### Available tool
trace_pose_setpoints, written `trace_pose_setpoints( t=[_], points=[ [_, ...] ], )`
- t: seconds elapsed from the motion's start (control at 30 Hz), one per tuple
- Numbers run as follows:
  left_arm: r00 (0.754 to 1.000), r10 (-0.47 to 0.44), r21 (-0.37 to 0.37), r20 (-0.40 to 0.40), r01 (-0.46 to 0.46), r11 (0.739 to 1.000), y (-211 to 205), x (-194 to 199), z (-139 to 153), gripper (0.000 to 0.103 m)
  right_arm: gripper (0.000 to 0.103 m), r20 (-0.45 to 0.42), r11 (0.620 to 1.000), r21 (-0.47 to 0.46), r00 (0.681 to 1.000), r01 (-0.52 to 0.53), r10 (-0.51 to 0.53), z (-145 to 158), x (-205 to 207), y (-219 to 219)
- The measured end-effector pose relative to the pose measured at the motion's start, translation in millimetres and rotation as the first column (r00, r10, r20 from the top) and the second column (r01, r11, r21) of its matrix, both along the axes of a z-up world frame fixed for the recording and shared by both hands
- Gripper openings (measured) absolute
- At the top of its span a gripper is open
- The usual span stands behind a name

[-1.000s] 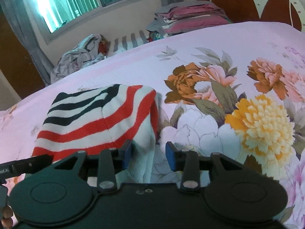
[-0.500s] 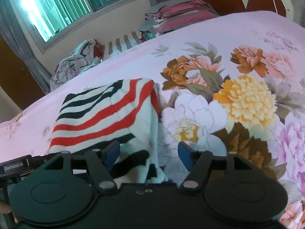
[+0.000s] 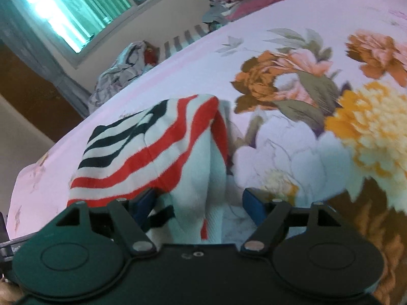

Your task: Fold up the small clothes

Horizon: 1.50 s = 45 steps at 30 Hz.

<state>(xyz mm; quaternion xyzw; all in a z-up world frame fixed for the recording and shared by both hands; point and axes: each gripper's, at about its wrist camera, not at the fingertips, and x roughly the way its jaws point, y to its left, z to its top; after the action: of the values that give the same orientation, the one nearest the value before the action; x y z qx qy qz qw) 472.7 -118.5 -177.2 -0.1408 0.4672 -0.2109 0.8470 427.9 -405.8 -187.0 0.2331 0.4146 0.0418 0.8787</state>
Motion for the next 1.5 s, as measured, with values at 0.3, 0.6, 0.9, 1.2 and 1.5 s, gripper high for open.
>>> trace_pose_setpoints(
  t=[0.3,0.6,0.9,1.2,1.5],
  points=[
    [1.000,0.009,0.025,0.020,-0.010,1.000,-1.4,-3.5,7.6,0.077,0.051,-0.011,0.997,0.004,0.997,-0.071,0.071,2.5,5.5,10.2],
    [0.999,0.001,0.053,0.046,-0.003,0.999,-3.5,-8.3,17.1,0.062,0.038,0.005,0.998,0.034,0.999,-0.046,0.046,4.9,3.0,12.6],
    [0.996,-0.001,0.027,0.093,-0.002,1.000,5.0,-19.5,38.8,0.057,0.033,0.073,0.990,0.108,0.994,-0.086,0.079,32.1,-7.1,24.1],
    [0.992,0.031,0.035,0.122,-0.036,0.999,73.7,-37.6,64.7,0.057,0.032,0.112,0.975,0.135,0.981,-0.174,0.160,57.3,-9.6,98.4],
    [0.982,0.098,0.027,0.161,-0.103,0.994,227.9,-43.5,70.2,0.057,0.031,0.142,0.959,0.150,0.965,-0.241,0.220,61.2,4.8,243.0]
  ],
)
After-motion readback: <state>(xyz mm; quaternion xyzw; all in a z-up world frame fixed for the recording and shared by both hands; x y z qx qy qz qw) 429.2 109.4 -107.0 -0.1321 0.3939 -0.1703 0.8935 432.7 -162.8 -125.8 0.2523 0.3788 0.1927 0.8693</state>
